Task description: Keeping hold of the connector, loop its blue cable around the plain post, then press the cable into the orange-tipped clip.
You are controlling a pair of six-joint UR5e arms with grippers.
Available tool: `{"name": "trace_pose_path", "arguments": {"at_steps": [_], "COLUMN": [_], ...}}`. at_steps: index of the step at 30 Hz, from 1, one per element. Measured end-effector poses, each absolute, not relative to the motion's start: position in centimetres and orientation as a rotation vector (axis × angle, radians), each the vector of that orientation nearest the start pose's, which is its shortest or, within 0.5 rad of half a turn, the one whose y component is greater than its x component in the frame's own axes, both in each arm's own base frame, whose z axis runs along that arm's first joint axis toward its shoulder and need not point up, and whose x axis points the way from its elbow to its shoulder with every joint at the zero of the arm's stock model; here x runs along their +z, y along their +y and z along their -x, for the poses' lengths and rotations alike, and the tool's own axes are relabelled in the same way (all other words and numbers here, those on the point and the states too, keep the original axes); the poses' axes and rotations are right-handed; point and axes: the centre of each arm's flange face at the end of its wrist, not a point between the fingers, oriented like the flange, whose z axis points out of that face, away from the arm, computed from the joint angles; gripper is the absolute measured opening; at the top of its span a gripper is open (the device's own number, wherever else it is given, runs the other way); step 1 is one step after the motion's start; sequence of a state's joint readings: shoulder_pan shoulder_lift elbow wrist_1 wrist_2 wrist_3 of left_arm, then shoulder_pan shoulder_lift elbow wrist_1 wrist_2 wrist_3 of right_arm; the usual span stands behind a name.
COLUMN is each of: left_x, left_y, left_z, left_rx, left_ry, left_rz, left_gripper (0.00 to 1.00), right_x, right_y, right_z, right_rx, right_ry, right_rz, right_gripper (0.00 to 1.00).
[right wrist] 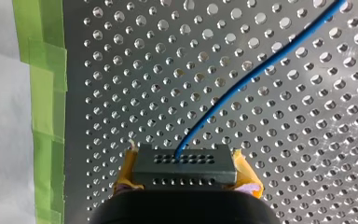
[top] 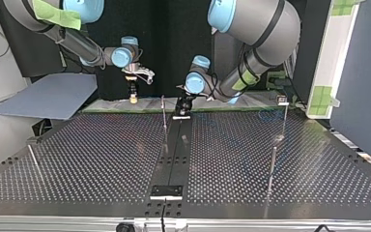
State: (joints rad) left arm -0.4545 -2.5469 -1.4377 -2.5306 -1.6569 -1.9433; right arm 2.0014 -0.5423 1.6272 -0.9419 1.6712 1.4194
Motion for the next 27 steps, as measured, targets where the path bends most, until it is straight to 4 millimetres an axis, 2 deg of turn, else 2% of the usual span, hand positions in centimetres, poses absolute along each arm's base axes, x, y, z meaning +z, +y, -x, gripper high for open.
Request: {"name": "trace_pose_path", "arguments": {"at_steps": [7,17,27], "left_x": [-1.6,-3.8,-6.0], "left_y": [-40.8,-38.5,-36.4], "left_z": [-55.6,-53.1,-50.3], "left_rx": [-0.426,-0.276,-0.25], "left_ry": [1.871,1.911,1.922], "left_rz": [-0.031,-0.078,-0.103], "left_gripper": [0.0,0.0,0.0], "right_x": [-7.9,-8.5,-8.5], "right_y": [-51.7,-50.1,-49.3], "right_z": [-38.0,-38.4,-38.9], "right_rx": [1.243,1.233,1.255], "right_ry": [-0.941,-0.928,-0.906], "right_rz": [-1.651,-1.678,-1.671], "right_gripper": [0.0,0.0,0.0]}}
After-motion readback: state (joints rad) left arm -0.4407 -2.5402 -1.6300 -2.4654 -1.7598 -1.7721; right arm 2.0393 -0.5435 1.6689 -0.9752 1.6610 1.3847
